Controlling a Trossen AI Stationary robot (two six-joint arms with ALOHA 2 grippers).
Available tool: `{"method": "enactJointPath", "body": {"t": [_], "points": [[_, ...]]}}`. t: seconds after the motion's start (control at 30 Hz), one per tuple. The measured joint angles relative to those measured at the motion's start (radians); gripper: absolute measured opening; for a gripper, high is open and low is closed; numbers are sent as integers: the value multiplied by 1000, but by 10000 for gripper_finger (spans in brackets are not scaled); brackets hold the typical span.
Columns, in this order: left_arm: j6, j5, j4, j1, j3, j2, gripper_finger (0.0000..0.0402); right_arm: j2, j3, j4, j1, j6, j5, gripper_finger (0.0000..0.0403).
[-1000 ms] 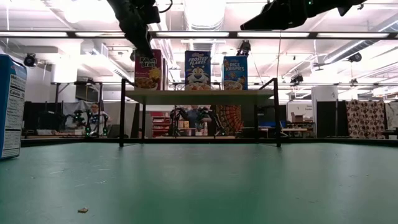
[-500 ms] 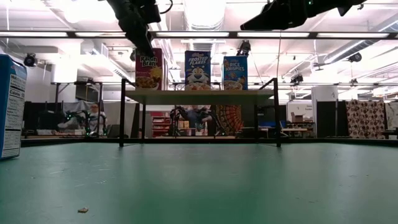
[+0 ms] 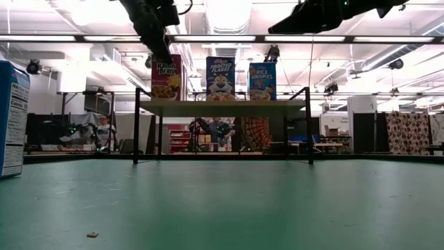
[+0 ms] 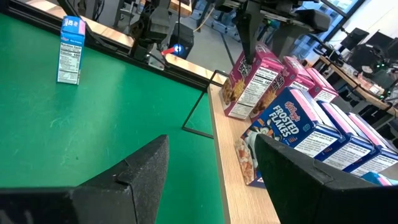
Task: Stack cereal on shelf
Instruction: Put the violet cereal box on the shelf aligned with the other violet cereal boxes, then put the light blue cereal box on the shelf aligned with the other light blue cereal boxes
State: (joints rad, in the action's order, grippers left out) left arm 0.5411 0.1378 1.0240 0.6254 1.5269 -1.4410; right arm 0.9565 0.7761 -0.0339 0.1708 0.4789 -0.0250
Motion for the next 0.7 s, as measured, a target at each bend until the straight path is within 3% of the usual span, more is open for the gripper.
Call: {"method": "enactJointPath", "body": {"t": [0.27, 0.7], "points": [[15, -44, -8, 0, 0, 0, 238, 0, 0, 0, 0, 0, 0, 228], [25, -44, 27, -2, 52, 4, 240, 0, 0, 0, 0, 0, 0, 228]]}}
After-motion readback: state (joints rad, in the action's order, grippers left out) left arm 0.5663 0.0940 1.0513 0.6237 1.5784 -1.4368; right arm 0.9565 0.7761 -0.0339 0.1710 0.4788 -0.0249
